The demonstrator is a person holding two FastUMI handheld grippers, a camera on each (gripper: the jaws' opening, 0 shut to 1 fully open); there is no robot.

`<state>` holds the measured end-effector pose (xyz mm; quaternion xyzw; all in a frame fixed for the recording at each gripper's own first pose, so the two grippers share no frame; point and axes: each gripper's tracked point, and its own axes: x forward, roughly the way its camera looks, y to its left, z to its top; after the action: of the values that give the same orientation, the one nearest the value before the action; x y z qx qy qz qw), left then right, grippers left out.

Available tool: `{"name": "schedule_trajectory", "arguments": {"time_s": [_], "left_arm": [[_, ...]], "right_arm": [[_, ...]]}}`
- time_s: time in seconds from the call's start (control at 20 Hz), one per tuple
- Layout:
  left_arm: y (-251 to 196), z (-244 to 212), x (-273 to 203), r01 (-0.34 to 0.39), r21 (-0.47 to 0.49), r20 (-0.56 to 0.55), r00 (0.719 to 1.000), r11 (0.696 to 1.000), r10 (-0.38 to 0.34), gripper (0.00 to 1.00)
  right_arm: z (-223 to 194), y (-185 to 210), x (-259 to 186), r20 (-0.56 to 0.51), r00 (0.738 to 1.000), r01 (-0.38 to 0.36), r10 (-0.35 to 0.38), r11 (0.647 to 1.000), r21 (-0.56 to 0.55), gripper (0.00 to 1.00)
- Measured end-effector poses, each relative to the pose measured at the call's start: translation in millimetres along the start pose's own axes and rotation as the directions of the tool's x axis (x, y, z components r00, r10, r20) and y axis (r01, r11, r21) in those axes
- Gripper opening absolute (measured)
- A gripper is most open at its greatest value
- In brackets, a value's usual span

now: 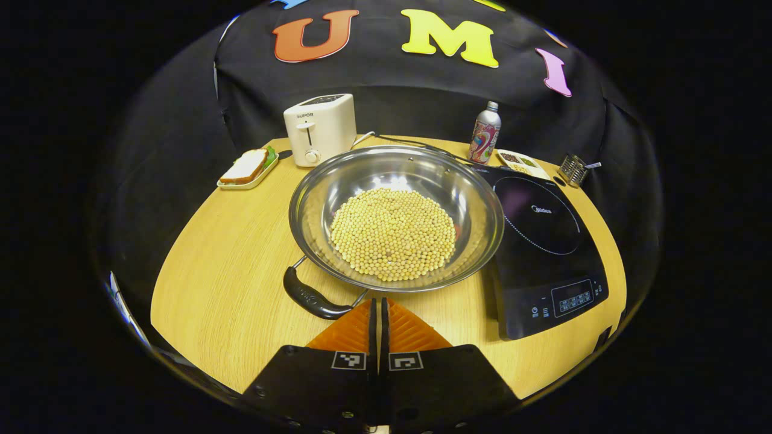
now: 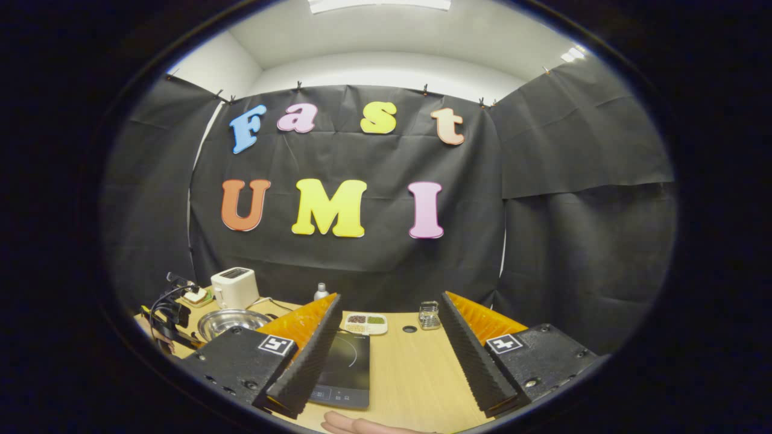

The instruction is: First push the handle of the pot to place it horizontally, then grasp the pot with both hands and set it on the induction cooktop.

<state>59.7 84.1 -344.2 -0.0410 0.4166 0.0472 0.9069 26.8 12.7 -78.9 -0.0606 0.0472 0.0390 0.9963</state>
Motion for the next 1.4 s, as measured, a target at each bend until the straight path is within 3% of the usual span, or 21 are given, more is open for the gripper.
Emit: {"name": "schedule_trajectory", "arguments": {"time_s": [0.05, 0.1, 0.2, 0.25, 0.3, 0.65, 0.7, 0.75, 0.8, 0.85, 0.9, 1.0, 1.05, 1.1, 1.15, 1.2, 1.25, 1.3, 1.35, 1.4], "left_arm": [[-0.3, -0.9, -1.8, 0.012, -0.010, -0.007, 1.000, 1.000, -0.012, 0.00], [-1.6, -0.9, -1.1, 0.022, -0.013, -0.007, 1.000, 1.000, -0.022, 0.00], [1.4, -3.7, 0.4, 0.020, -0.016, -0.009, 1.000, 1.000, -0.020, 0.00], [4.8, -3.2, 1.0, 0.014, -0.016, -0.009, 1.000, 1.000, -0.014, 0.00], [9.4, -2.2, 2.8, 0.008, -0.014, -0.012, 1.000, 1.000, -0.008, 0.00], [32.2, 6.2, 8.3, 0.008, -0.043, 0.004, 1.000, 0.999, -0.008, 0.00], [36.6, 8.4, 8.9, 0.004, -0.042, 0.007, 1.000, 0.999, -0.004, 0.00], [42.4, 9.2, 9.2, -0.005, -0.035, 0.007, 1.000, 0.999, 0.005, 0.10], [47.0, 10.0, 11.4, -0.013, -0.025, 0.007, 1.000, 1.000, 0.013, 0.00], [53.0, 12.0, 11.8, -0.023, -0.014, 0.012, 1.000, 1.000, 0.024, 0.11], [57.7, 13.9, 12.0, -0.031, -0.006, 0.011, 0.999, 0.999, 0.031, 0.00], [63.1, 16.9, 12.5, -0.034, 0.000, 0.007, 0.999, 0.999, 0.034, 0.00], [66.2, 18.8, 13.4, -0.035, -0.001, 0.003, 0.999, 0.999, 0.035, 0.00], [71.1, 21.1, 13.8, -0.039, -0.006, -0.002, 0.999, 0.999, 0.039, 0.11], [76.2, 23.3, 15.8, -0.045, -0.009, -0.006, 0.999, 0.999, 0.044, 0.00], [81.3, 26.7, 18.4, -0.053, -0.007, -0.009, 0.999, 0.999, 0.053, 0.11], [86.9, 30.6, 21.6, -0.066, -0.004, -0.010, 0.998, 0.998, 0.066, 0.11], [93.5, 35.1, 23.8, -0.089, 0.004, -0.008, 0.996, 0.996, 0.089, 0.00], [101.7, 40.9, 26.6, -0.120, 0.011, 0.003, 0.993, 0.993, 0.120, 0.12], [105.2, 45.4, 28.5, -0.131, 0.026, 0.006, 0.991, 0.991, 0.131, 0.00]], "right_arm": [[-0.9, 0.2, 2.9, -0.004, 1.000, 0.000, 0.000, 1.000, -0.001, 0.96], [-1.9, -0.1, 6.0, -0.006, 1.000, 0.001, -0.001, 1.000, -0.003, 1.00], [-2.3, -1.0, 8.8, -0.005, 1.000, 0.002, -0.002, 1.000, -0.005, 0.96], [-1.5, -1.5, 9.8, -0.003, 1.000, 0.004, -0.004, 1.000, -0.005, 1.00], [-1.8, -1.9, 10.7, -0.002, 1.000, 0.006, -0.006, 1.000, -0.002, 0.96], [-0.7, 1.2, 13.6, 0.007, 1.000, 0.008, -0.008, 1.000, -0.008, 1.00], [-0.6, 1.5, 15.1, 0.011, 1.000, 0.011, -0.011, 1.000, -0.013, 0.96], [-0.4, 2.8, 15.1, 0.014, 1.000, 0.011, -0.011, 1.000, -0.017, 0.96], [-2.1, 5.3, 15.5, 0.011, 1.000, 0.007, -0.007, 1.000, -0.018, 0.96], [-3.7, 9.3, 15.5, 0.004, 1.000, -0.002, 0.002, 1.000, -0.014, 0.96], [-5.0, 13.4, 14.9, -0.003, 1.000, -0.016, 0.016, 1.000, -0.011, 0.96], [-1.9, 16.8, 16.2, -0.002, 1.000, -0.028, 0.028, 1.000, -0.012, 1.00], [1.4, 17.0, 17.4, 0.005, 1.000, -0.029, 0.029, 1.000, -0.012, 0.96], [3.0, 17.3, 17.2, 0.011, 1.000, -0.029, 0.029, 1.000, -0.009, 0.96], [5.1, 16.9, 17.9, 0.014, 1.000, -0.026, 0.026, 1.000, -0.006, 1.00], [6.6, 16.2, 19.1, 0.017, 1.000, -0.022, 0.022, 1.000, -0.002, 0.96], [9.0, 15.2, 20.7, 0.021, 1.000, -0.020, 0.020, 1.000, 0.001, 1.00], [9.7, 13.5, 21.8, 0.024, 1.000, -0.015, 0.015, 1.000, 0.002, 1.00], [10.7, 11.7, 23.2, 0.026, 1.000, -0.008, 0.008, 1.000, 0.003, 1.00], [11.6, 10.3, 24.7, 0.026, 1.000, -0.003, 0.003, 1.000, 0.004, 1.00]]}}
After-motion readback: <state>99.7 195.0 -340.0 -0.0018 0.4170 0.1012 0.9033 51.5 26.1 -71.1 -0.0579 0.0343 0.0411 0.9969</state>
